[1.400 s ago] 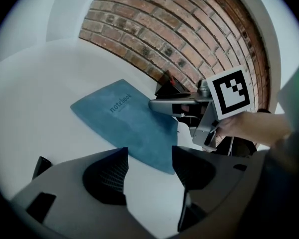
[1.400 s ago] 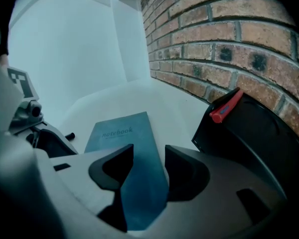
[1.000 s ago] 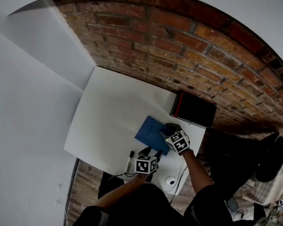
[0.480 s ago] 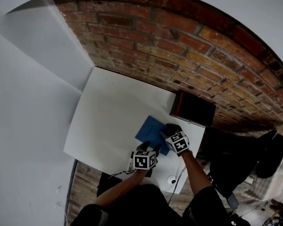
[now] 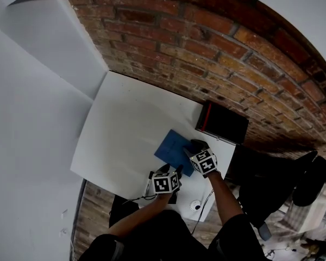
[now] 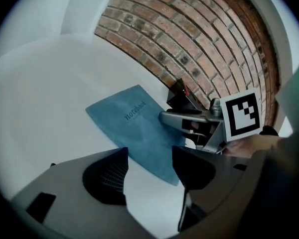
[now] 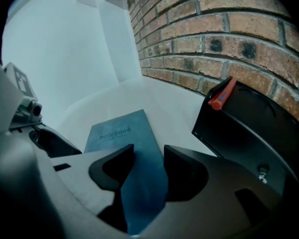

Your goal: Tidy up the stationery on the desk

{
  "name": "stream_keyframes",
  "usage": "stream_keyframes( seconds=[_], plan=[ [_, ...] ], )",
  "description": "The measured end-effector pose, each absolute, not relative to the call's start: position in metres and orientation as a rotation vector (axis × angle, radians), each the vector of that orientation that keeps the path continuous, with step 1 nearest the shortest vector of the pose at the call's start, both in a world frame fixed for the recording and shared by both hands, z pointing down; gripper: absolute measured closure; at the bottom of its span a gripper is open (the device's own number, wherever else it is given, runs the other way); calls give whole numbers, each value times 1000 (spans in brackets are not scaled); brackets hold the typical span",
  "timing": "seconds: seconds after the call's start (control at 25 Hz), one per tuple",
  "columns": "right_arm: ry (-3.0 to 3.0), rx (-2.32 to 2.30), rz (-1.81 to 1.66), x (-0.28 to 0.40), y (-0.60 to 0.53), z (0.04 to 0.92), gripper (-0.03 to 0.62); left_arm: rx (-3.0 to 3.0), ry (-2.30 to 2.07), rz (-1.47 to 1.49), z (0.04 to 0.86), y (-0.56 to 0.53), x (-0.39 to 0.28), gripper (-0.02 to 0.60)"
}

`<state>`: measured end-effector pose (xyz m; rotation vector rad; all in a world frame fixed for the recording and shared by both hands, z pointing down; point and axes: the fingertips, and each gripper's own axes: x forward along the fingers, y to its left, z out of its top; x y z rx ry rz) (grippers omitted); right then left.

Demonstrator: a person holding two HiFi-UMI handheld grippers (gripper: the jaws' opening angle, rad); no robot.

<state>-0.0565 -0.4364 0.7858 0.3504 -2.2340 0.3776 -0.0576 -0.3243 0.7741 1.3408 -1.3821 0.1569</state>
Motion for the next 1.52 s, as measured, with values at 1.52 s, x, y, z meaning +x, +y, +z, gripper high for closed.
stream_keyframes(
  seconds=[1.52],
  plan=[
    [-2181, 595, 494, -84, -444, 781, 407, 1364, -1358, 185, 776, -340, -114, 308]
  ],
)
